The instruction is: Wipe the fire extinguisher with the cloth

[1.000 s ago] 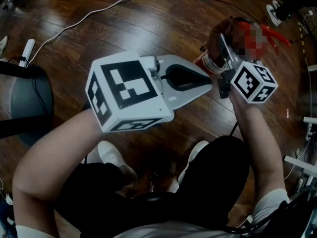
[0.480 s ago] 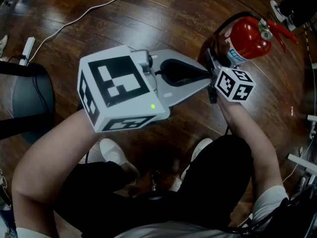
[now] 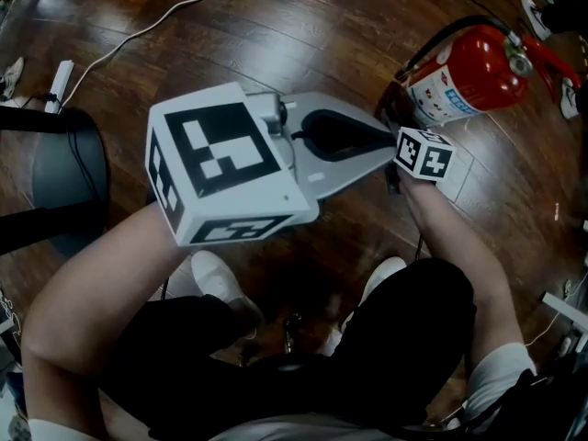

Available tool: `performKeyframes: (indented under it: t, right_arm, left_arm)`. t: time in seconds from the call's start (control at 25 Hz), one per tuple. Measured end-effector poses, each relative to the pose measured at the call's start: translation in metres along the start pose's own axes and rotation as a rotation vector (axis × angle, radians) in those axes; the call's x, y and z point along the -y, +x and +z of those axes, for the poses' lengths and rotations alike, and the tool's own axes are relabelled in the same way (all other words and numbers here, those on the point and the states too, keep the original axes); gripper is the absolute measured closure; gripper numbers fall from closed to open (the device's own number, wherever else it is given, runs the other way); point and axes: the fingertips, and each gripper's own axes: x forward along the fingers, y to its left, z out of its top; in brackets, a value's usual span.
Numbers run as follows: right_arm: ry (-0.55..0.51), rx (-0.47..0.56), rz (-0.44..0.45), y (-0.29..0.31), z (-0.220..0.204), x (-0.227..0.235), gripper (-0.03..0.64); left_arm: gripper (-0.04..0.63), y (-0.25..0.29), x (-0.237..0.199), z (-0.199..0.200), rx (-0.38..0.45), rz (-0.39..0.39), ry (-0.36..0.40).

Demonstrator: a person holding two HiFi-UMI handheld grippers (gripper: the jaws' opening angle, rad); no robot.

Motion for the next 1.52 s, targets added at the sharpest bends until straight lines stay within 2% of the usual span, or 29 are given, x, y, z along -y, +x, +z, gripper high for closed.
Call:
performKeyframes:
  t: [0.32, 0.52, 0.64, 0.76, 0.96, 1.08, 1.4, 1.52]
  right_arm:
    - [0.056, -0.147, 0.046, 0.023, -0.038, -0.003, 0.557]
    - [0.09, -0.191, 0.072, 0.028, -0.05, 0.003, 0.557]
    - [0.039, -0.187, 0.071, 0.021, -0.044, 0.002, 0.557]
    - [-0.036, -0.189, 0.114, 0.002, -0.03, -0.016, 0.557]
    - [-0.173, -0.197, 0.217, -0.058, 0.003, -0.05, 0.555]
    - [-0.212, -0.177, 0.272, -0.107, 0.022, -0.067, 0.555]
    - [-0.346, -0.062, 0.349, -0.269, 0.076, -0.116, 0.554]
    - [-0.376, -0.025, 0.346, -0.326, 0.084, -0.135, 0.554]
  left_arm:
    - [0.586, 0.002, -0.003, -0.005, -0.01, -0.001, -0.019]
    - [0.586, 0.003, -0.006, -0.007, -0.013, 0.007, -0.025]
    - [0.586, 0.005, -0.007, -0.008, -0.018, 0.004, -0.024]
    - [0.586, 0.01, -0.001, -0.005, -0.016, -0.015, -0.013]
    - [0.587, 0.02, 0.027, 0.006, -0.014, -0.077, 0.035]
    - [0.586, 0.02, 0.049, 0.007, -0.033, -0.133, 0.054]
    - [0.586, 0.012, 0.106, 0.014, -0.076, -0.218, 0.15]
    - [0.586, 0.006, 0.128, 0.016, -0.068, -0.237, 0.155]
